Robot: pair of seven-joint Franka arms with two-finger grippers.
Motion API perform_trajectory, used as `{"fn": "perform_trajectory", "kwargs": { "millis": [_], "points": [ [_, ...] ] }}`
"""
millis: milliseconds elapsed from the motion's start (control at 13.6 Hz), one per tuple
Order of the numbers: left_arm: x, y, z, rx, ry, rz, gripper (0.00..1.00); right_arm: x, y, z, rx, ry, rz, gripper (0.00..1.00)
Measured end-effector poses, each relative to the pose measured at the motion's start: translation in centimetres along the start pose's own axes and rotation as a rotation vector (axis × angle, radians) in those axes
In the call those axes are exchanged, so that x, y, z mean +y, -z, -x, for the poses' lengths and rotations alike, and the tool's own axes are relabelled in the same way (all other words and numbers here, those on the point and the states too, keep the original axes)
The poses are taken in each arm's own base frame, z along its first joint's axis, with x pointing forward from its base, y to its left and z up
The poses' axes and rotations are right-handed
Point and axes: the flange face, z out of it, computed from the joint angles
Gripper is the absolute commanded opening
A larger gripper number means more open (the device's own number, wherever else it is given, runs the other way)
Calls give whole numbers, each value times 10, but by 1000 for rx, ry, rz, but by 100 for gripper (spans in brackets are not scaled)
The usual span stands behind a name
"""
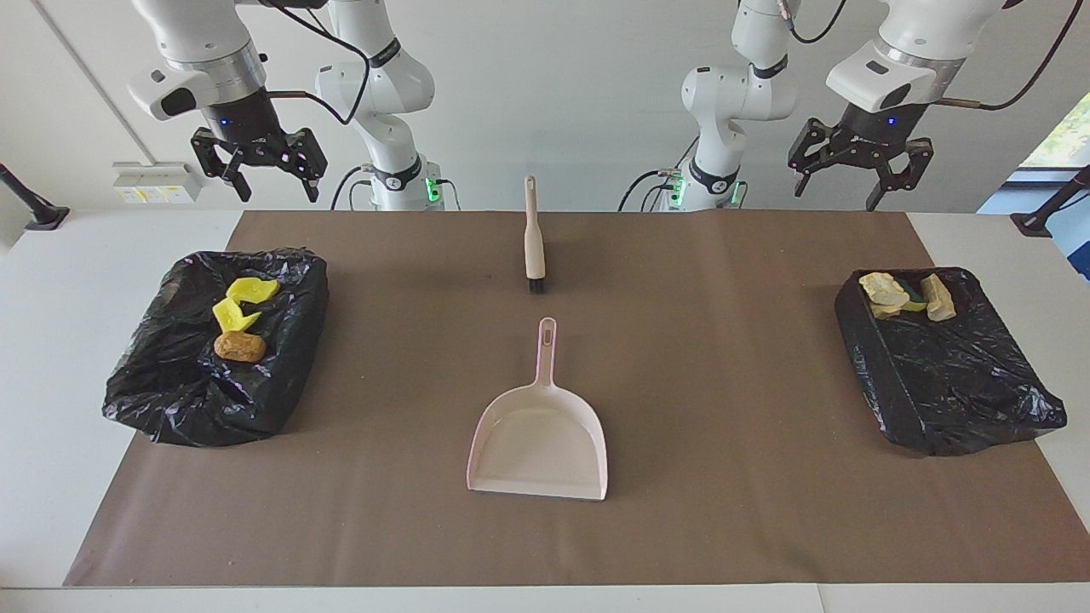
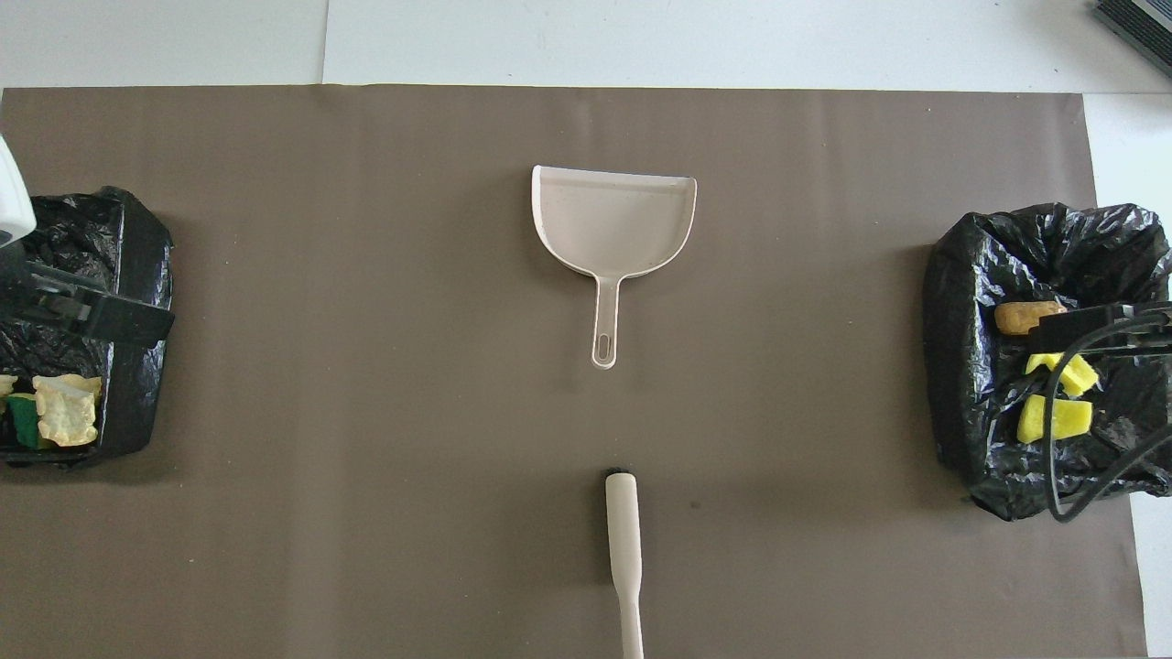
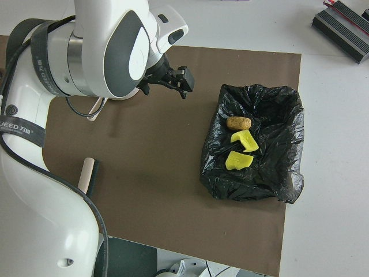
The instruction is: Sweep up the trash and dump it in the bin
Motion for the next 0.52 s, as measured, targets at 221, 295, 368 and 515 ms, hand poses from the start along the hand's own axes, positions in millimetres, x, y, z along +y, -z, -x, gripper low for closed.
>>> {"fn": "perform_trajectory", "kwargs": {
  "millis": [221,295,368,515],
  "points": [
    [-15,-5,8,-55,33,12,100,0,0,0,0,0,0,100],
    [-27,-4,13,-67,57,17,100,0,0,0,0,0,0,100],
    [-39,-3,17,-77,80,22,100,0,0,0,0,0,0,100],
    [-55,-4,21,-84,108,29,100,0,0,0,0,0,0,100]
  ]
}}
